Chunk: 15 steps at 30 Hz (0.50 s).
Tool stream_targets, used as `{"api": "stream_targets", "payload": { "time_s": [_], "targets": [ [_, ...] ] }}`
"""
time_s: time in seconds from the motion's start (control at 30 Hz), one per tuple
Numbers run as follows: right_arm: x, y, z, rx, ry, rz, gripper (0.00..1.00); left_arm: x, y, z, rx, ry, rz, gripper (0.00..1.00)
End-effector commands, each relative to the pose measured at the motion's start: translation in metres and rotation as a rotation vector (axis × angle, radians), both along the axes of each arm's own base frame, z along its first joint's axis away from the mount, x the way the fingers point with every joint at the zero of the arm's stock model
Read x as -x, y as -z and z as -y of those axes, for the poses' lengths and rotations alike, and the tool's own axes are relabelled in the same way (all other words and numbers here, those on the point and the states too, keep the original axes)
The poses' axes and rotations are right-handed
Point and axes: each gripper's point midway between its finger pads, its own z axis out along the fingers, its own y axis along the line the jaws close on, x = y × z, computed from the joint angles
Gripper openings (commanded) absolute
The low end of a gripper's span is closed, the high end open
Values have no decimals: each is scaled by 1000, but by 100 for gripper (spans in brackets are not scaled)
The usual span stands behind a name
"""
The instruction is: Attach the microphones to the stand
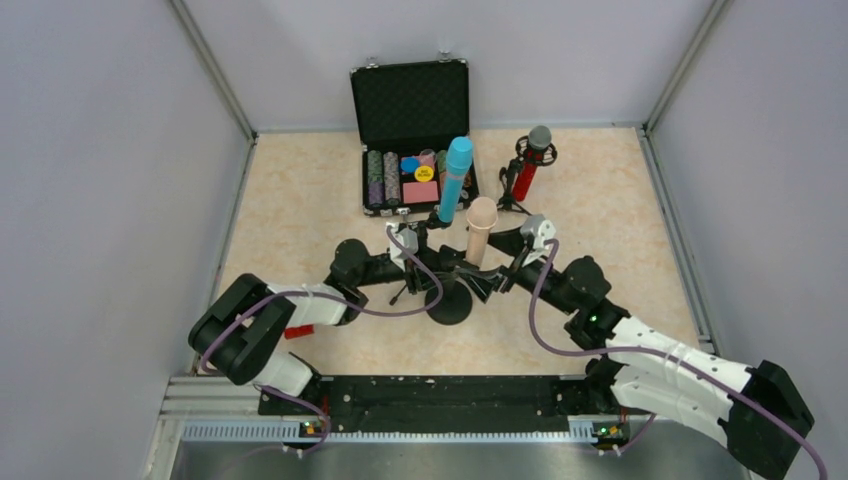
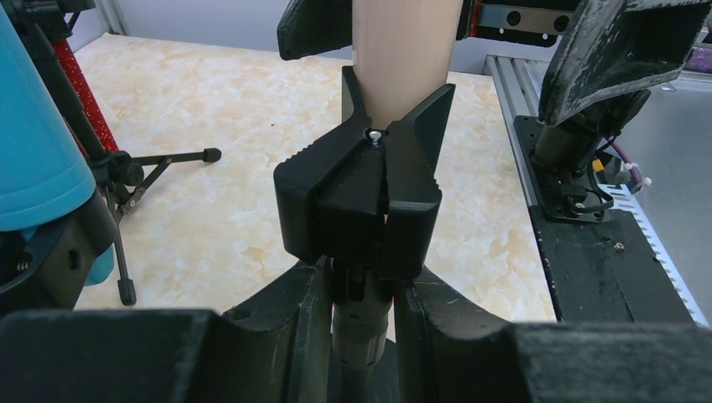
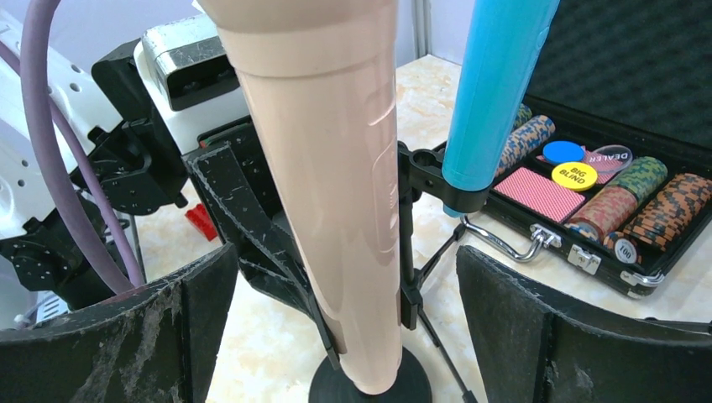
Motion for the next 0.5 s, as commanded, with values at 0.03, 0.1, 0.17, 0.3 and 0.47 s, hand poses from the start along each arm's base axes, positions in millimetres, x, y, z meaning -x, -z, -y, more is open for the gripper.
{"api": "stream_targets", "payload": {
  "time_s": [0.03, 0.1, 0.17, 0.3, 0.47],
  "targets": [
    [2, -20, 7, -4, 26, 57, 99, 3, -28, 5, 67, 38, 61, 0],
    [3, -16, 11, 11, 41, 52, 99, 3, -32, 5, 75, 38, 71, 0],
    [4, -9, 16, 28, 56, 43, 99, 4, -38, 5, 84, 38, 82, 0],
    [8, -1, 25, 44, 76, 37, 99, 5, -49, 3, 95, 31, 107, 0],
    [13, 8, 31, 63, 76, 32, 99, 9, -67, 1, 99, 29, 146, 0]
  ]
}}
